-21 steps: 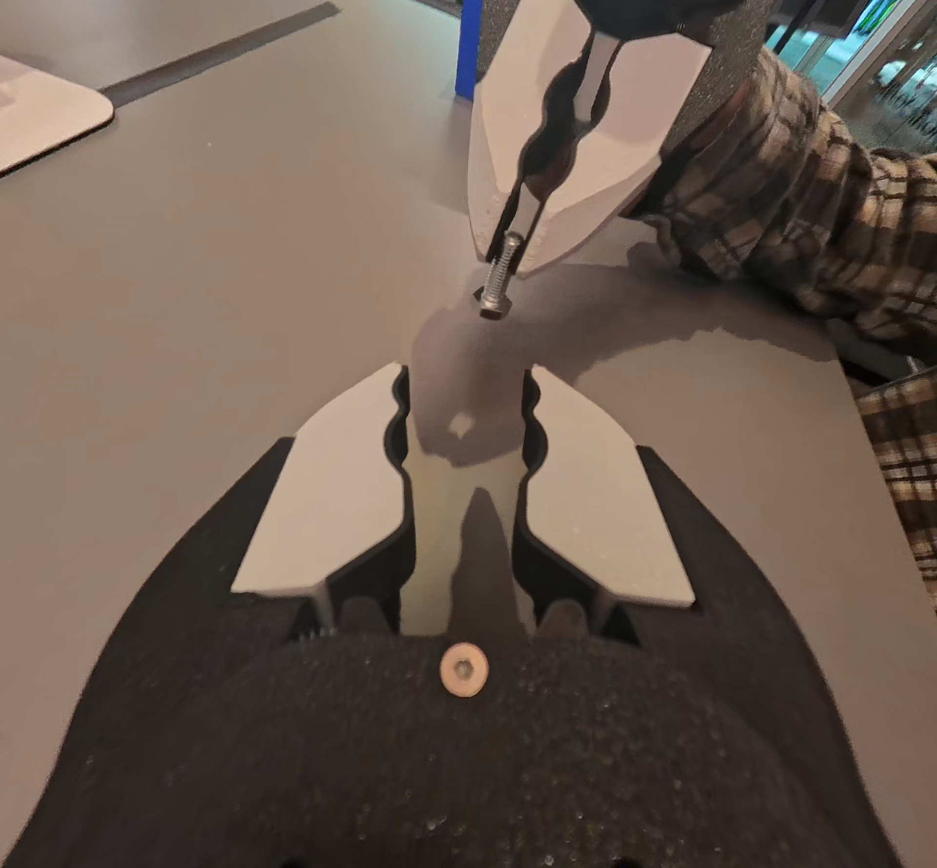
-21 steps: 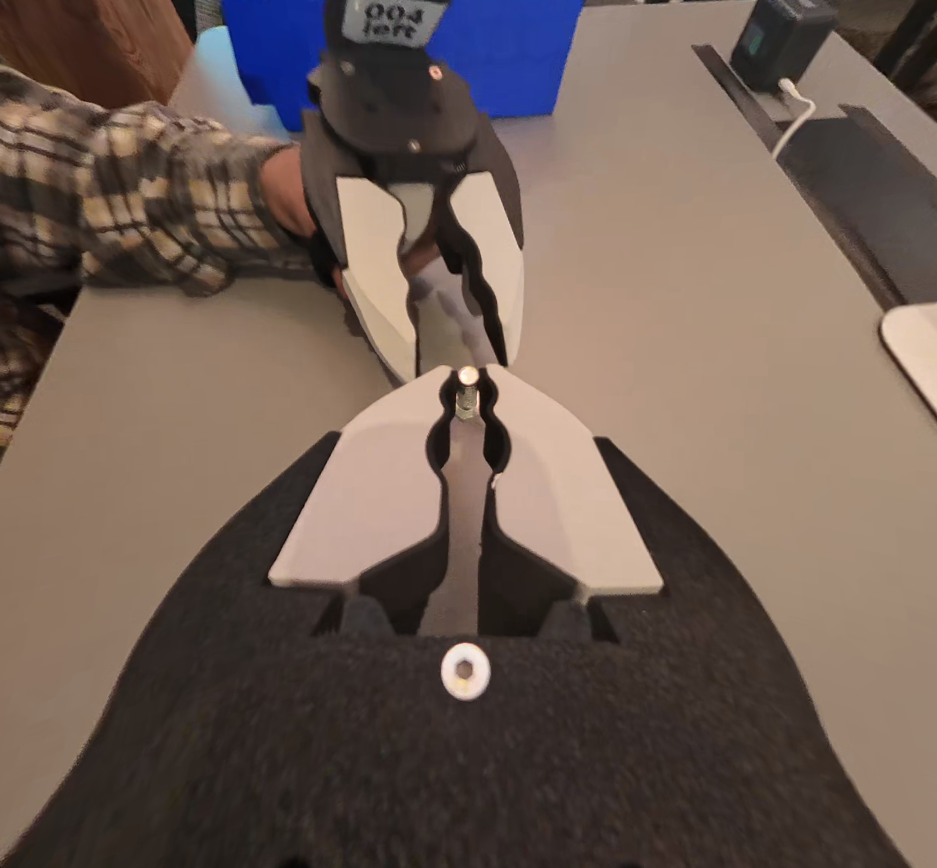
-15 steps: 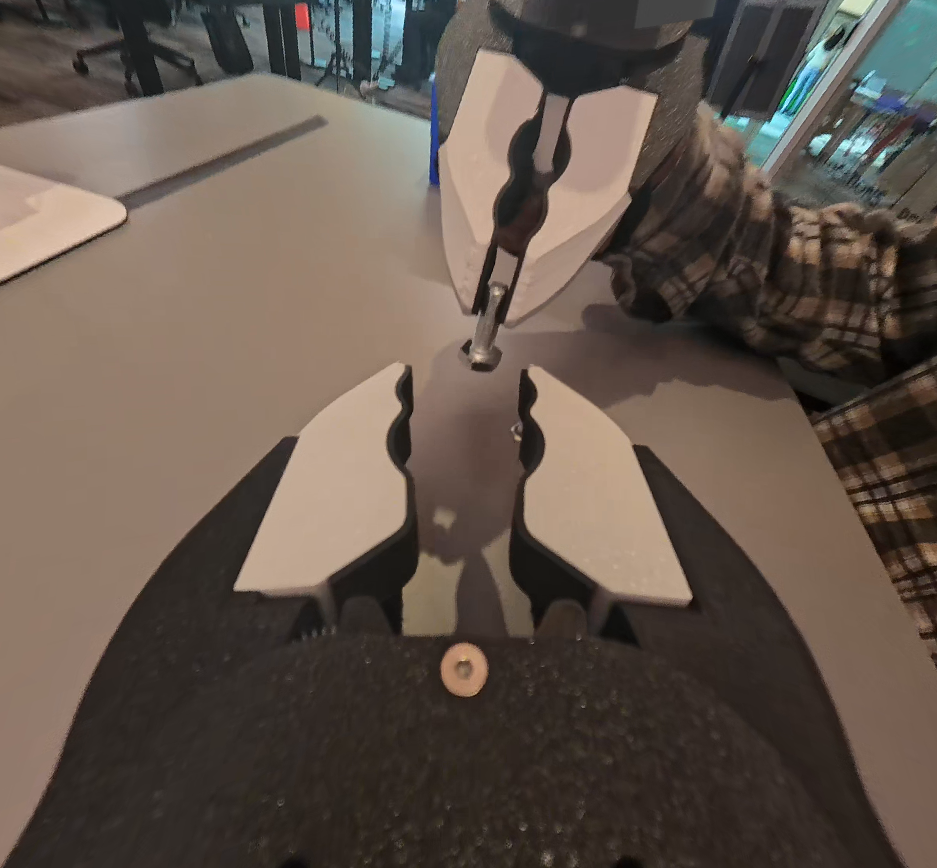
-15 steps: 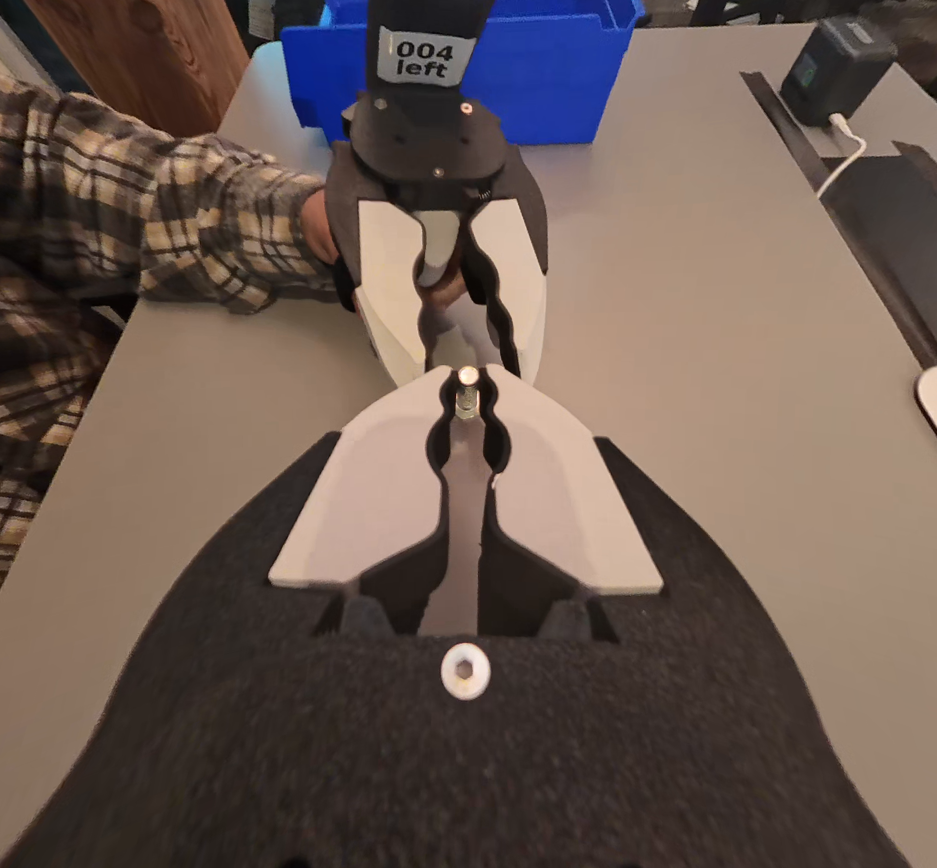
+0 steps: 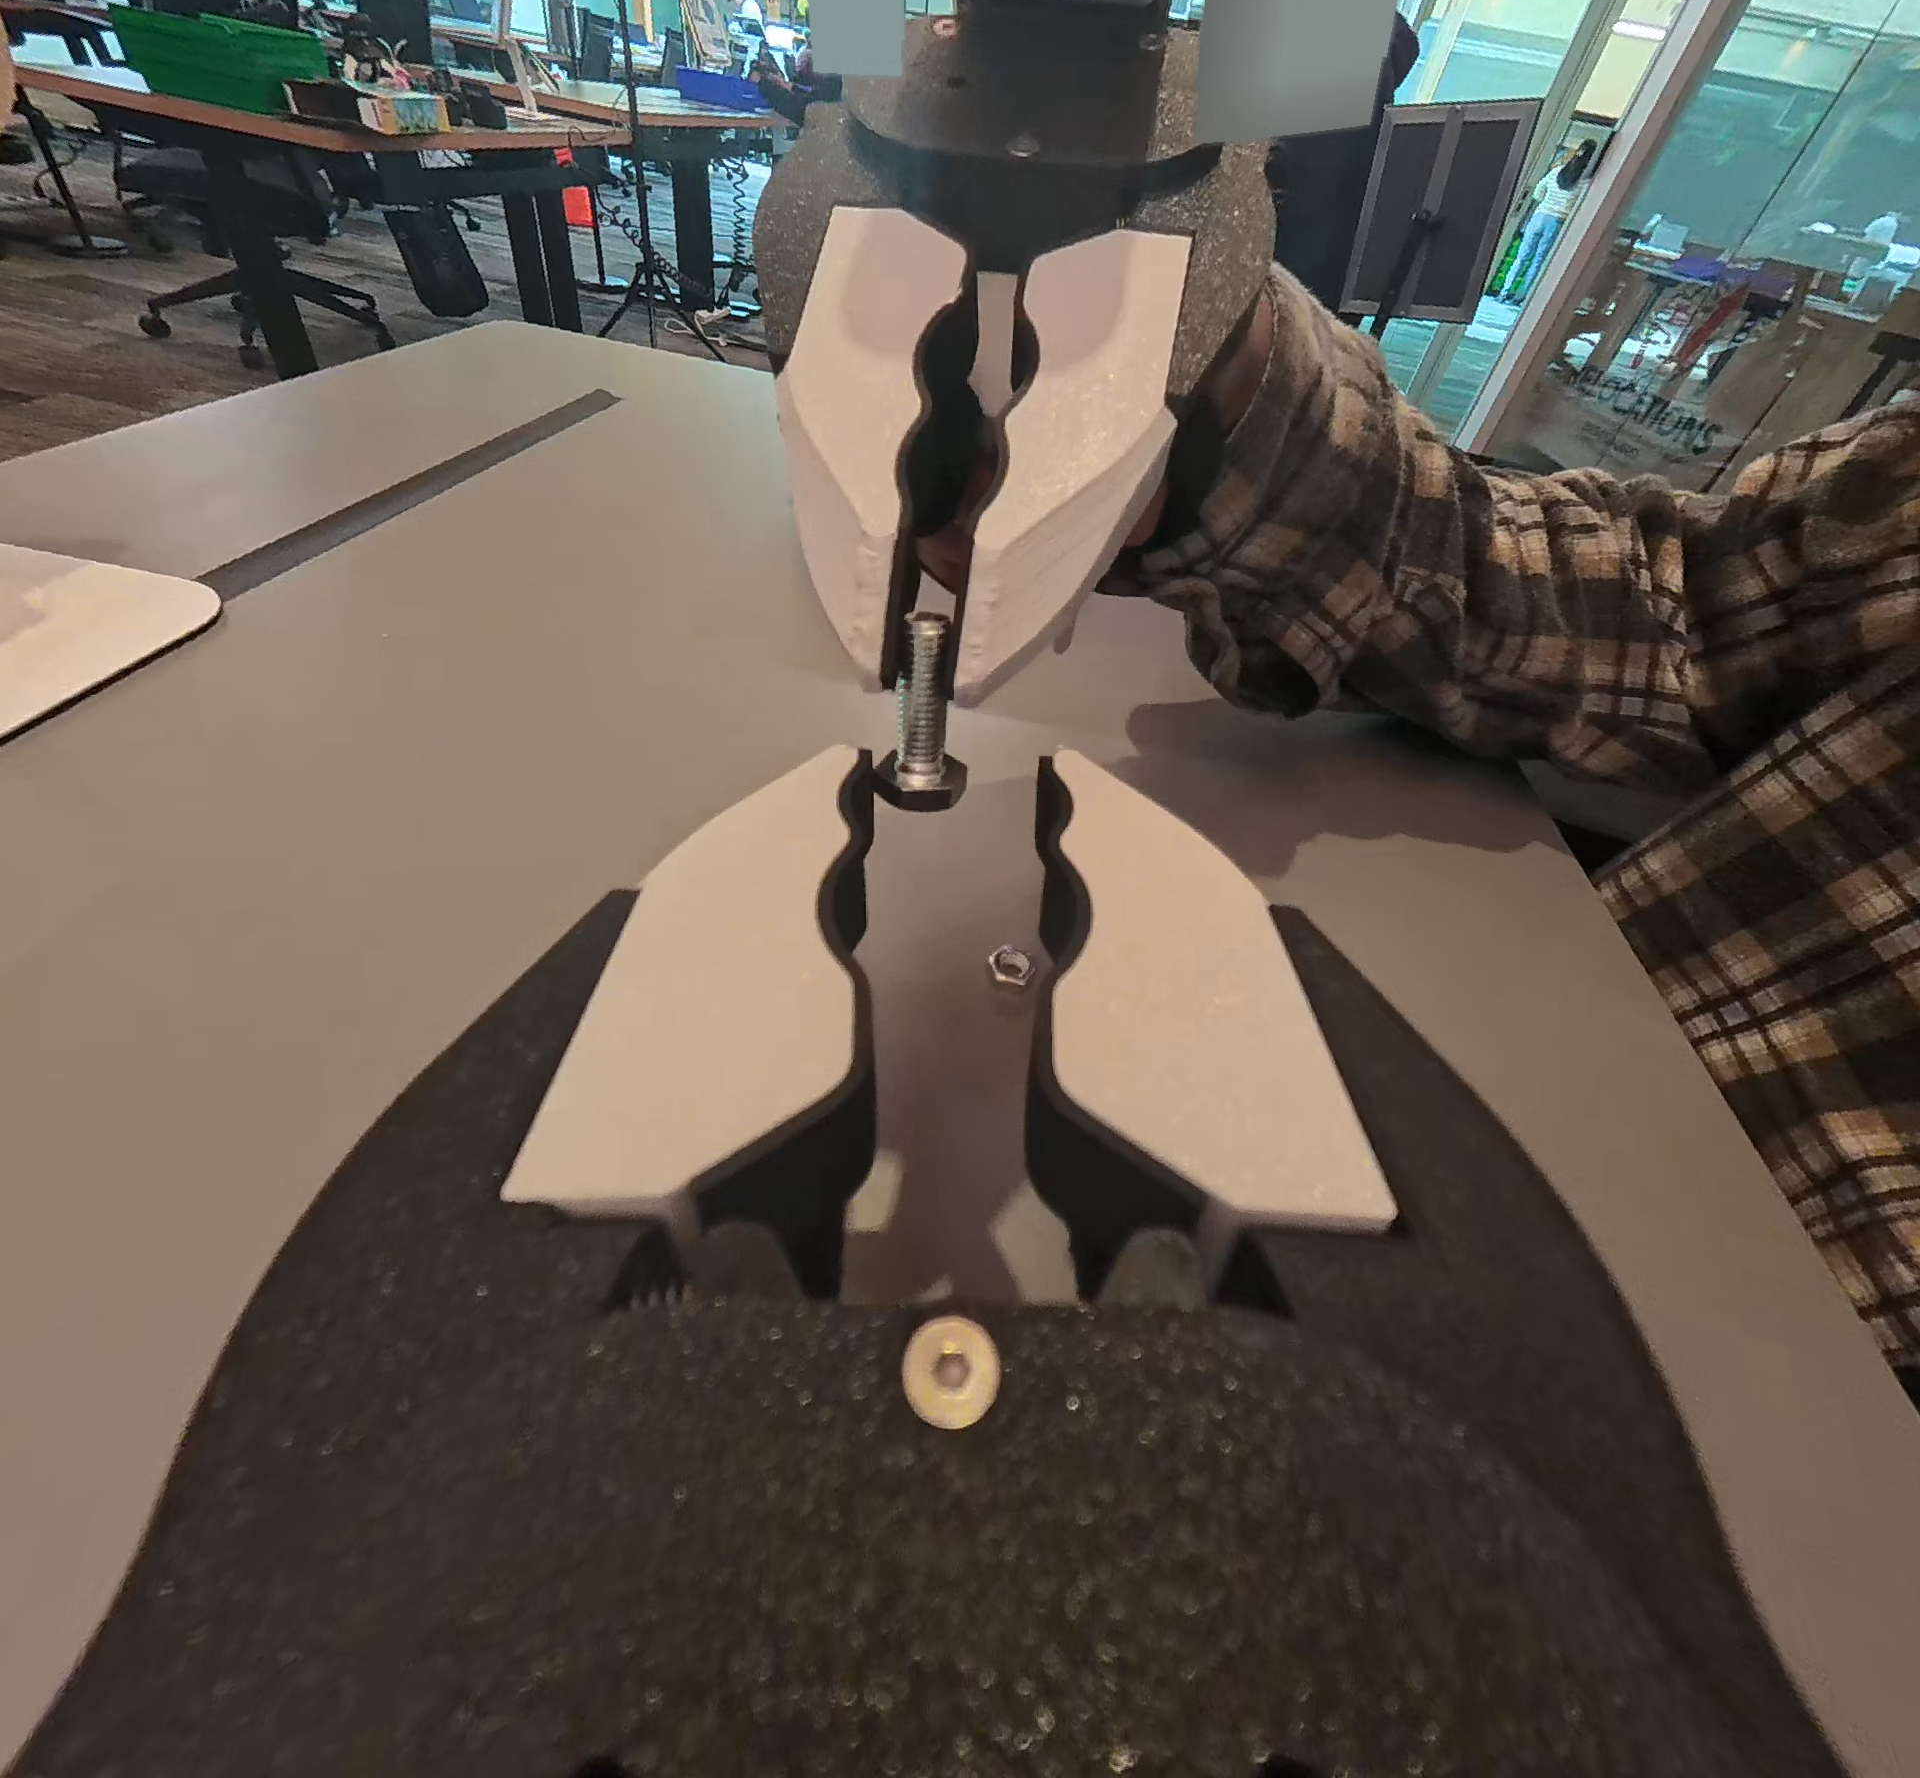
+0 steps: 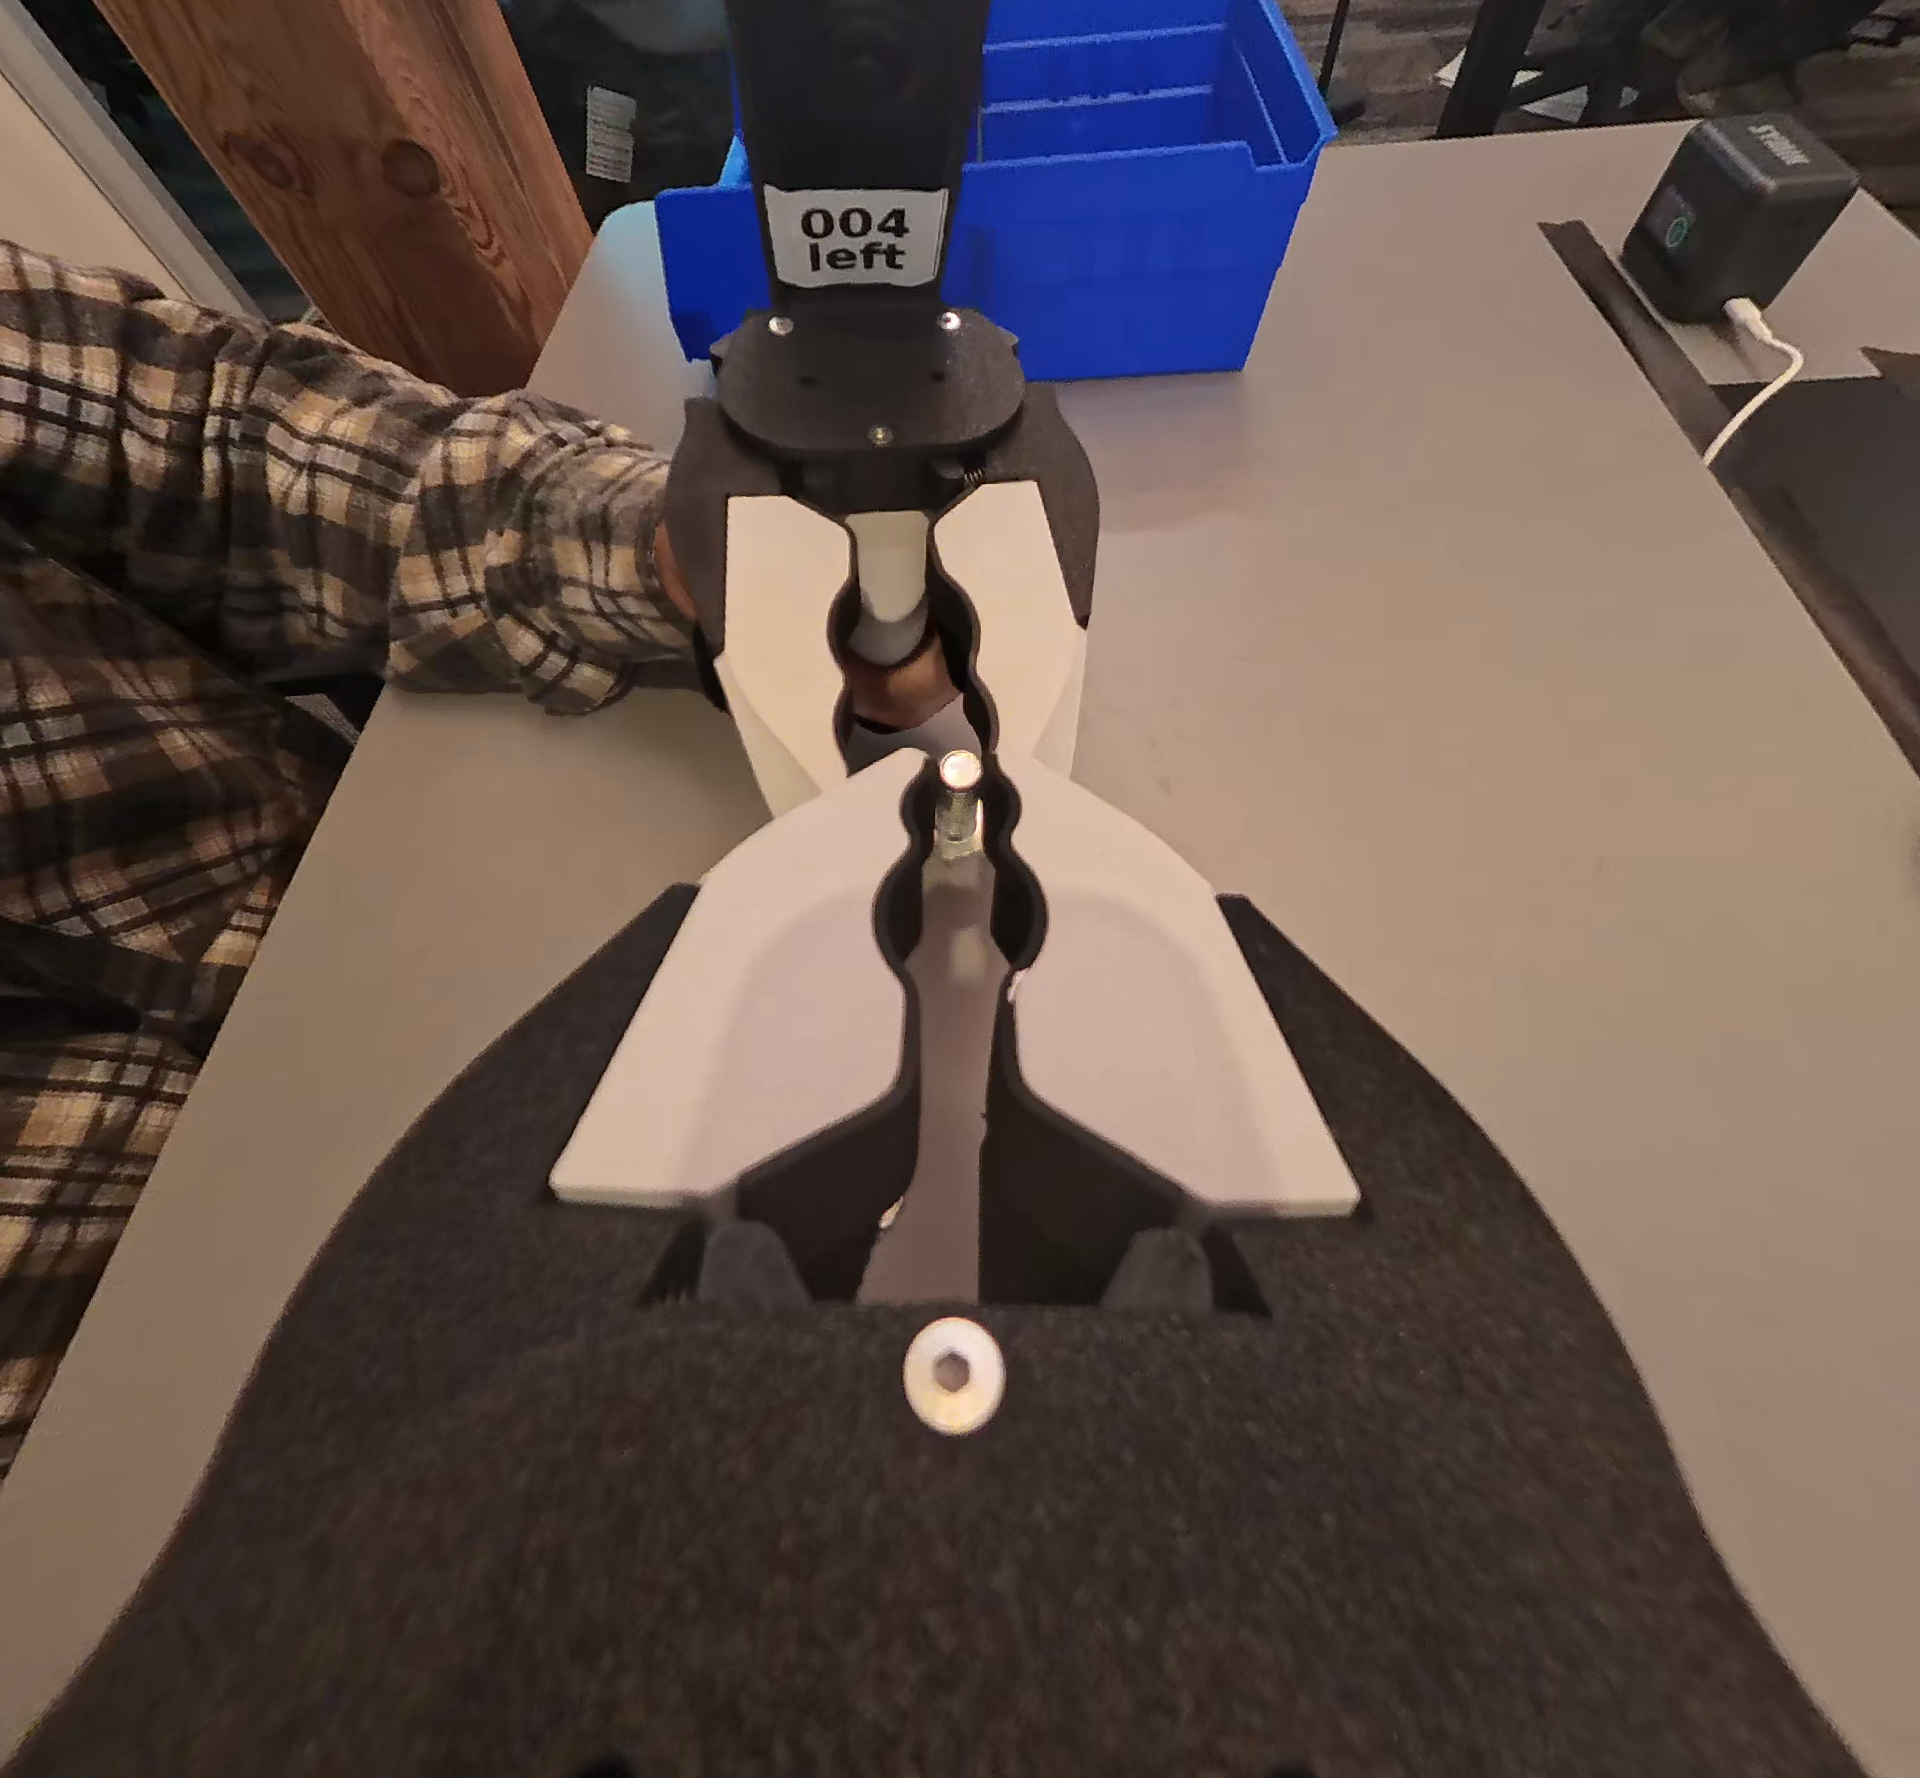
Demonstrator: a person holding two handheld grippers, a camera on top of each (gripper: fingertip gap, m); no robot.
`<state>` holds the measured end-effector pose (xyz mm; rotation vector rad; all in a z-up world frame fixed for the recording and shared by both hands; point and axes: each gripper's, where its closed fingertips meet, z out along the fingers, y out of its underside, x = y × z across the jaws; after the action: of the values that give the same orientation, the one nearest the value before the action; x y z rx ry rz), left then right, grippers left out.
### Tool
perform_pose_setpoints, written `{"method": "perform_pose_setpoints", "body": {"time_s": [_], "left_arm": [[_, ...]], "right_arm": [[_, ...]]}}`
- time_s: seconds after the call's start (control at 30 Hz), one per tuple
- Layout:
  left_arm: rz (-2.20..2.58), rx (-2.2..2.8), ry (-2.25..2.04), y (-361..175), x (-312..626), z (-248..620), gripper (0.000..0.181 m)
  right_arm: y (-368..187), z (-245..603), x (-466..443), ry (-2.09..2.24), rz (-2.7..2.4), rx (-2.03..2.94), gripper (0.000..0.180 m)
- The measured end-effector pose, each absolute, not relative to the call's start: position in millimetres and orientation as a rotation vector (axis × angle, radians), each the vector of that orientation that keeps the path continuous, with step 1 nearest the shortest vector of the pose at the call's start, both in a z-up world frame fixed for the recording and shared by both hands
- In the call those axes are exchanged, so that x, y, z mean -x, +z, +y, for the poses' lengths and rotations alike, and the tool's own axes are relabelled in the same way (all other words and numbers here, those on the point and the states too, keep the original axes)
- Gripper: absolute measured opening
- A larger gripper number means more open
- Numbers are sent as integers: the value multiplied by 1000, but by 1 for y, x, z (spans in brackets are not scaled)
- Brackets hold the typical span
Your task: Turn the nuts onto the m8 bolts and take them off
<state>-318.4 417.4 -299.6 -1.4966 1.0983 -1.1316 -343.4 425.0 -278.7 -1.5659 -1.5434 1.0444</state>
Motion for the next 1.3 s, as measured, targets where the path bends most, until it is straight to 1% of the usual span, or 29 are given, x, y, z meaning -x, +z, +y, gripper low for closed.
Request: {"method": "perform_pose_setpoints", "body": {"time_s": [0.73, 1.13, 1.17, 1.23, 1.3], "left_arm": [[1098, 1499, -1114, -301, 318, 418, 17], [1087, 1514, -1106, -301, 316, 418, 16], [1078, 1514, -1115, -300, 316, 418, 16], [1062, 1515, -1130, -299, 317, 420, 16], [1048, 1519, -1128, -299, 320, 422, 16]], "right_arm": [[-277, 419, 347, 1083, -1555, 1561, 7], [-276, 418, 347, 1085, -1558, 1537, 7], [-274, 419, 347, 1088, -1548, 1529, 9], [-270, 421, 347, 1095, -1516, 1510, 19], [-265, 422, 343, 1083, -1498, 1491, 24]]}}
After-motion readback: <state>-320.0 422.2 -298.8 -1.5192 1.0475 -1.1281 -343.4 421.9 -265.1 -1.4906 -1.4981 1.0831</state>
